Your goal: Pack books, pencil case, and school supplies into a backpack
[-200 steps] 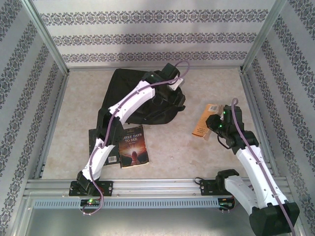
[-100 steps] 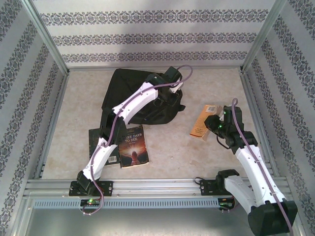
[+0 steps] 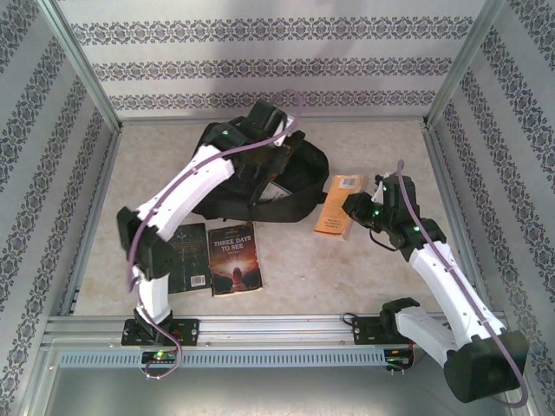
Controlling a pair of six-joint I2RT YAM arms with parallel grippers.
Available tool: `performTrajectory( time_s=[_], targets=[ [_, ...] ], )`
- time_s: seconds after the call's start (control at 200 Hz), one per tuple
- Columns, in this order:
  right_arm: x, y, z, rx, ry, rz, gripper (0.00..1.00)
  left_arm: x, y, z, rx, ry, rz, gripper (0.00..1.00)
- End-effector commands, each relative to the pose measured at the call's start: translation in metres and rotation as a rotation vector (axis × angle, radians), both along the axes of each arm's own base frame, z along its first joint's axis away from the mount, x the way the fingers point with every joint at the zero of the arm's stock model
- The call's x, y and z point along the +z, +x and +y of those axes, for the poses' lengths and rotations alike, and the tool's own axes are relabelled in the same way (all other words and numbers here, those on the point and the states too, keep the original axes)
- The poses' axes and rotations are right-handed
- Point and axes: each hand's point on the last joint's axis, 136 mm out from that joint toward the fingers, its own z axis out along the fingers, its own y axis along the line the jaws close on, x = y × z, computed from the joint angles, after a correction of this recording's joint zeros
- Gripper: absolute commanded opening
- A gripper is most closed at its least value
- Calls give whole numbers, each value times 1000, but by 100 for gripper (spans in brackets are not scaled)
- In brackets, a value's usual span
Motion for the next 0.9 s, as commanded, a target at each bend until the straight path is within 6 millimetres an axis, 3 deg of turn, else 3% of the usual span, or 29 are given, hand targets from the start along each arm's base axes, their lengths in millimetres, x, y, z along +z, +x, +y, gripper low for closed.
performTrajectory(
  time_s=[0.0,0.17,0.265,0.415,0.66,0.894],
  targets=[
    [51,26,32,82,162,-103,1,32,7,9,66,-110,-114,0],
    [60,60,69,134,334,-45,0,31,10,30,120,-200,-97,0],
    [55,79,85,137,373,15,0,33,10,35,132,-239,-96,0],
    [37,112,103,94,435,96,0,46,9,30,96,-315,-101,0],
    [6,157,117,71,352,103,0,73,3,29,72,-368,-146,0],
    [-26,176,177,177,392,121,0,76,12,25,61,-365,-141,0]
  ],
)
